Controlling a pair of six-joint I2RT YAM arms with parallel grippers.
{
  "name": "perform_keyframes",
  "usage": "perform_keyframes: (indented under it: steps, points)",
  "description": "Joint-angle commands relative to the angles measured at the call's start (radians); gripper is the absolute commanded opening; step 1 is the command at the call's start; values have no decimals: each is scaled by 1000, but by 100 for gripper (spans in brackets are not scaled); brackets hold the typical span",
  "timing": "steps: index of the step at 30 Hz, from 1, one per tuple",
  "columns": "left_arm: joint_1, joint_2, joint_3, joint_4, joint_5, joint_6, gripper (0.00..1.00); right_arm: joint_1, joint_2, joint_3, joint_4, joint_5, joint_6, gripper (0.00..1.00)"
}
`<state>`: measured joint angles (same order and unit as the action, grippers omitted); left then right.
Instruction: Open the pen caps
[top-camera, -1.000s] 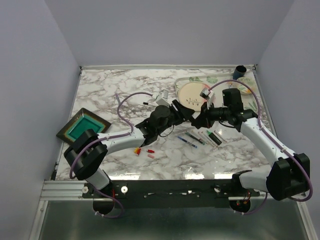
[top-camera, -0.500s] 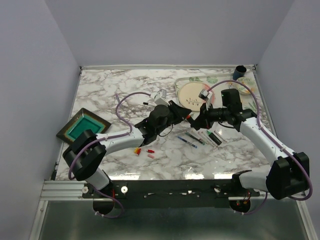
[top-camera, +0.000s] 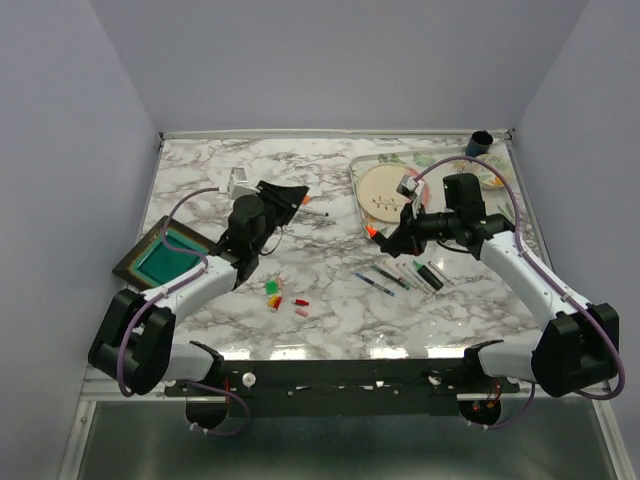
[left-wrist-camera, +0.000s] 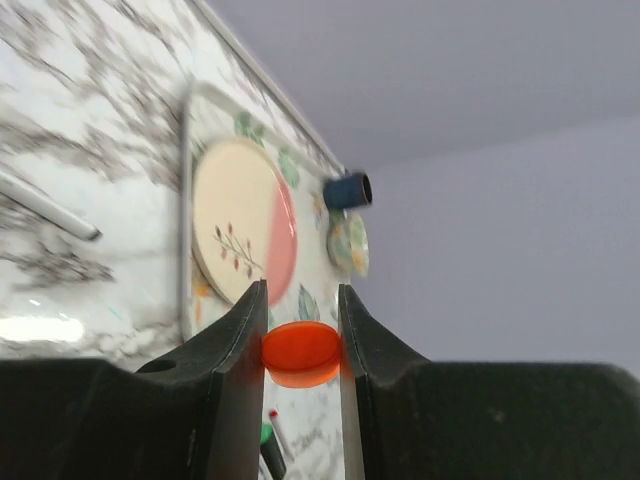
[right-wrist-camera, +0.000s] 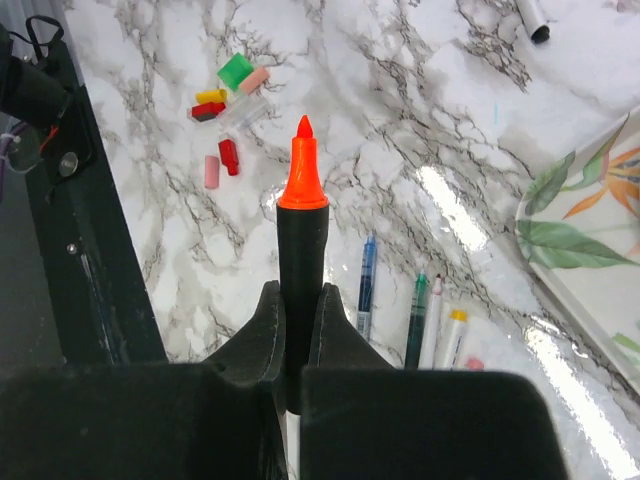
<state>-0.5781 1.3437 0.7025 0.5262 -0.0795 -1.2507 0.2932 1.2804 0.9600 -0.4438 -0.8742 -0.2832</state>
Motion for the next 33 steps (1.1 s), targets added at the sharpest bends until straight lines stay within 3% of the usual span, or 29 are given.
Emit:
perform_keyframes:
  steps: [1,7,12,19,24,33]
  points:
    - [92,-77,-58,-32,-63,2,0,-8,-9,-1,-72,15,-25,1]
    - [104,-113,-90,-46,-8,49,0,-8,-1,8,-88,59,-78,1]
    - [103,-140,-67,-227,125,189,0,-8,77,63,-216,245,-214,1]
    - [93,-192,-101,-471,172,405,0,-15,194,80,-308,472,-257,1]
    - [52,-176,-127,-572,141,497,0,-72,214,69,-331,509,-254,1]
    - [-41,-95,-124,-637,28,576,2,-97,284,43,-355,509,-251,9]
